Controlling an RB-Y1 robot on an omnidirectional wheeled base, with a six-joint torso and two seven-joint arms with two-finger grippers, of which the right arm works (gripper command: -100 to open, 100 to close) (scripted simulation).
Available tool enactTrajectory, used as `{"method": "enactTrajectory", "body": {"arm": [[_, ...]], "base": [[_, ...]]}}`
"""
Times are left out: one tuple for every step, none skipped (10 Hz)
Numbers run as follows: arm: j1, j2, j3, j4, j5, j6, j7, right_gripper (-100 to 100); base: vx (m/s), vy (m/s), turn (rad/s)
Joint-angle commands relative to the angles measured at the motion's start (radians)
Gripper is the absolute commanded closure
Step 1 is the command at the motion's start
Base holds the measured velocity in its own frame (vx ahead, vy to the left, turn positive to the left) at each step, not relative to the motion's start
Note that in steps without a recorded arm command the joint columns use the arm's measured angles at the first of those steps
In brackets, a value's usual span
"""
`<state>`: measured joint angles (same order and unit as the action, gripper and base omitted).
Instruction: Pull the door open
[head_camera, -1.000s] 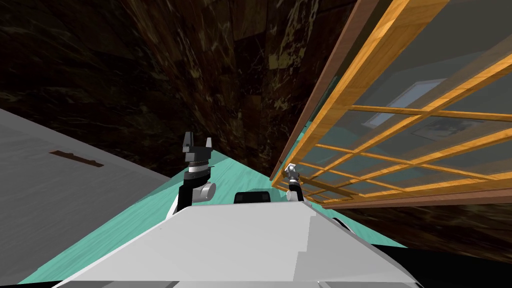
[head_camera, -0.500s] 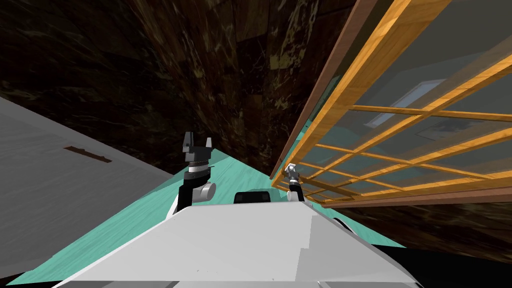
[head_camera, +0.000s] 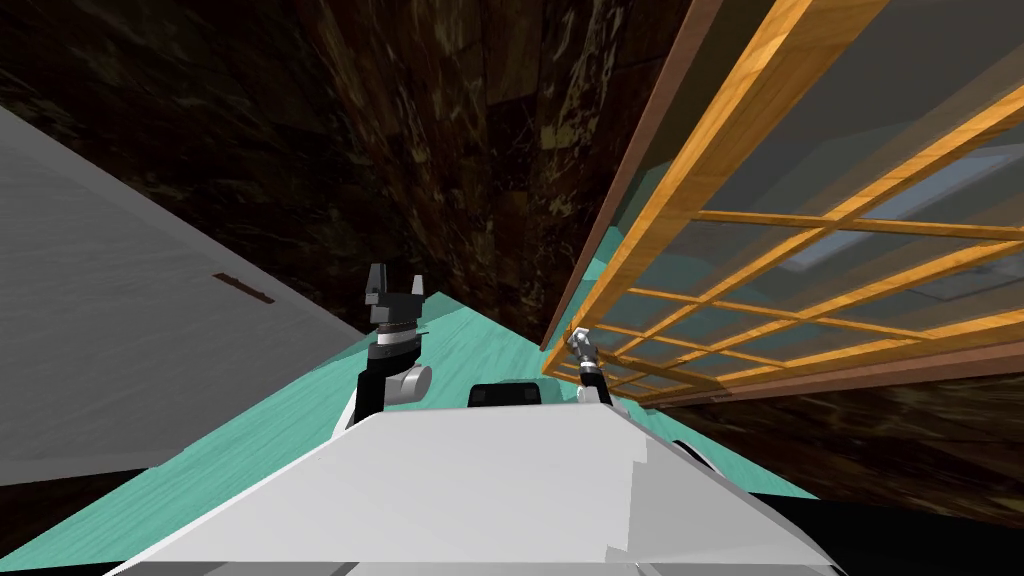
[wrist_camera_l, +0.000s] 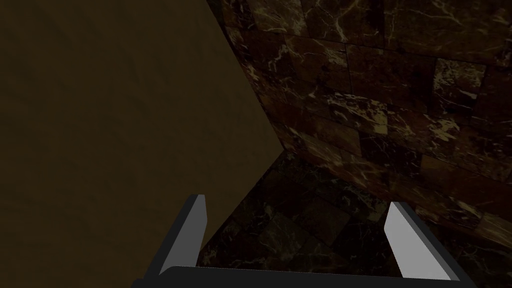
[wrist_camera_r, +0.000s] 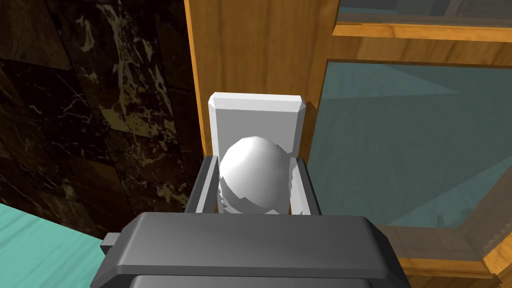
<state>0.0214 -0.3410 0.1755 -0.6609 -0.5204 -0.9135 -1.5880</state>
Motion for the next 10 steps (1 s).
{"method": "enactTrajectory", "body": {"arm": [[0.006,-0.014,0.021,-0.006,0.010,-0.007,-0.029,100],[0.012,-0.024,0.035,-0.012,0.018,-0.010,-0.047,100],[0.005,-0.019,0.026,-0.001,0.014,-0.008,-0.035,100],[0.018,-0.032,0.051,-0.003,0.027,-0.021,-0.061,100],[0.024,-0.041,0.062,-0.007,0.033,-0.029,-0.073,100],[0.030,-0.050,0.075,-0.010,0.040,-0.037,-0.086,100],[0.037,-0.059,0.088,-0.014,0.047,-0.046,-0.099,100],[0.044,-0.069,0.101,-0.018,0.055,-0.055,-0.113,100],[0.053,-0.082,0.119,-0.023,0.065,-0.068,-0.131,100],[0.058,-0.089,0.128,-0.026,0.070,-0.074,-0.142,100]], "base": [[-0.266,0.002,0.087],[-0.260,-0.011,0.076],[-0.119,-0.008,0.024],[-0.140,-0.038,0.094],[-0.204,-0.026,0.091],[-0.218,-0.040,0.070],[-0.223,-0.043,0.081],[-0.206,-0.041,0.078],[-0.241,-0.071,0.098],[-0.256,-0.058,0.087]]}}
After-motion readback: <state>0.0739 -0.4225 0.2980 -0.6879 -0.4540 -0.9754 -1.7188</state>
